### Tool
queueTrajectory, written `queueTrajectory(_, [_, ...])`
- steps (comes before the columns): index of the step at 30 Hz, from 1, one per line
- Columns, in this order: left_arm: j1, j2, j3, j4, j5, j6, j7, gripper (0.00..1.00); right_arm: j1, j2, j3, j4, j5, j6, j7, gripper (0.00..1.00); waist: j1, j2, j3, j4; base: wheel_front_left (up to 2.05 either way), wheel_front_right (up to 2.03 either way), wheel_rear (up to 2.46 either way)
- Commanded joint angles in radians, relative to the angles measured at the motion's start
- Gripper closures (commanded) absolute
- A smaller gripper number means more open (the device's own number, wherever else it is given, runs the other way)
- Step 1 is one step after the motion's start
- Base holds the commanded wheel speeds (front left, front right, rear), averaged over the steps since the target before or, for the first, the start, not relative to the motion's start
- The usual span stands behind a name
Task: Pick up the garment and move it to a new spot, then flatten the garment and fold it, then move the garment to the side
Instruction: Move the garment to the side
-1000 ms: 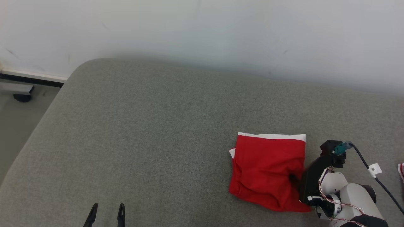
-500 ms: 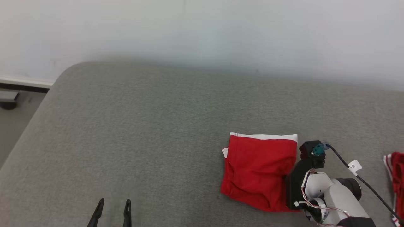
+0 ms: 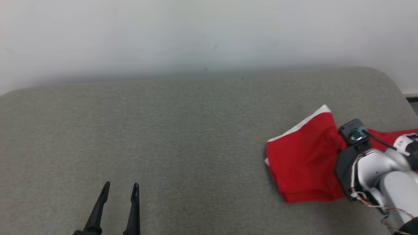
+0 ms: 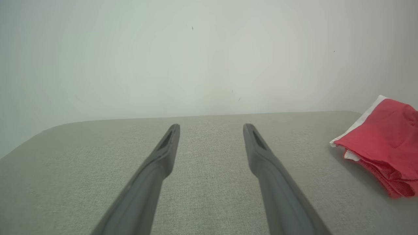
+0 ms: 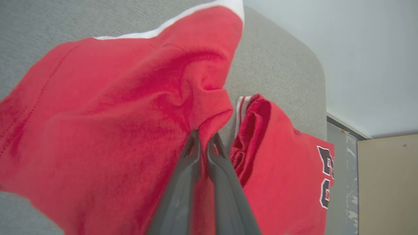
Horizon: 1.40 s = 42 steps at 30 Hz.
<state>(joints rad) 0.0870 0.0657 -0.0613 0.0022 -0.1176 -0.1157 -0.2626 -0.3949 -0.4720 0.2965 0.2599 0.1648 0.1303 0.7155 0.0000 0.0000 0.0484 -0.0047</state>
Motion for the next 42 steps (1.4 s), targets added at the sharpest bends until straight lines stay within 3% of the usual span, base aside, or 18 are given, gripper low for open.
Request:
queueTrajectory(1, [-0.023,-0.002,-0.008,-0.003,0.002,-0.006,-0.002,0.0,-0.016,-0.042,0.004,-0.028,-0.024,0.0,0.003,1.0,0.0,0.0,0.058,-0.109,0.0,0.0,0.0])
queueTrajectory(6, [-0.053,0.004,-0.021,-0.003,0.017,-0.005,-0.002,0.0,-0.026,-0.128,-0.014,-0.077,-0.071,0.0,-0.015,1.0,0.0,0.0,0.102,-0.135,0.0,0.0,0.0])
queueTrajectory(9, [-0.062,0.018,-0.015,-0.004,0.02,-0.007,-0.002,0.0,-0.02,-0.144,-0.06,-0.084,-0.094,0.0,-0.022,1.0,0.0,0.0,0.124,-0.14,0.0,0.0,0.0])
queueTrajectory(16, [-0.09,0.042,-0.028,0.006,0.024,-0.011,-0.002,0.0,0.007,-0.13,-0.216,-0.038,-0.126,0.0,-0.044,1.0,0.0,0.0,0.162,-0.123,0.0,0.0,0.0])
queueTrajectory(22, [-0.106,0.064,-0.035,0.007,0.03,-0.013,-0.002,0.0,0.012,-0.077,-0.393,0.05,-0.161,0.0,-0.09,1.0,0.0,0.0,0.184,-0.102,0.0,0.0,0.0])
queueTrajectory(28, [-0.116,0.081,-0.053,0.01,0.03,-0.015,-0.002,0.0,0.0,-0.029,-0.47,0.139,-0.23,0.0,-0.175,1.0,0.0,0.0,0.201,-0.07,0.0,0.0,0.0])
queueTrajectory(29, [-0.117,0.083,-0.055,0.011,0.03,-0.015,-0.002,0.0,-0.003,-0.025,-0.48,0.154,-0.242,0.0,-0.186,0.89,0.0,0.0,0.201,-0.065,0.0,0.0,0.0])
queueTrajectory(30, [-0.118,0.085,-0.058,0.011,0.031,-0.015,-0.002,0.0,-0.003,-0.02,-0.491,0.173,-0.254,0.0,-0.194,0.63,0.0,0.0,0.201,-0.059,0.0,0.0,0.0])
queueTrajectory(31, [-0.118,0.086,-0.059,0.011,0.031,-0.015,-0.002,0.0,-0.003,-0.015,-0.504,0.192,-0.269,0.0,-0.199,0.0,0.0,0.0,0.2,-0.055,0.0,0.0,0.0])
queueTrajectory(37, [-0.107,0.095,-0.067,-0.01,0.034,-0.015,-0.002,0.0,-0.004,0.019,-0.578,0.253,-0.332,0.0,-0.255,0.0,0.0,0.0,0.171,-0.037,0.0,0.0,0.0])
queueTrajectory(42, [-0.067,0.076,-0.062,-0.011,-0.014,-0.015,-0.002,0.0,0.029,0.052,-0.591,0.233,-0.315,0.0,-0.343,0.0,0.0,0.0,0.107,-0.029,0.0,0.0,0.0])
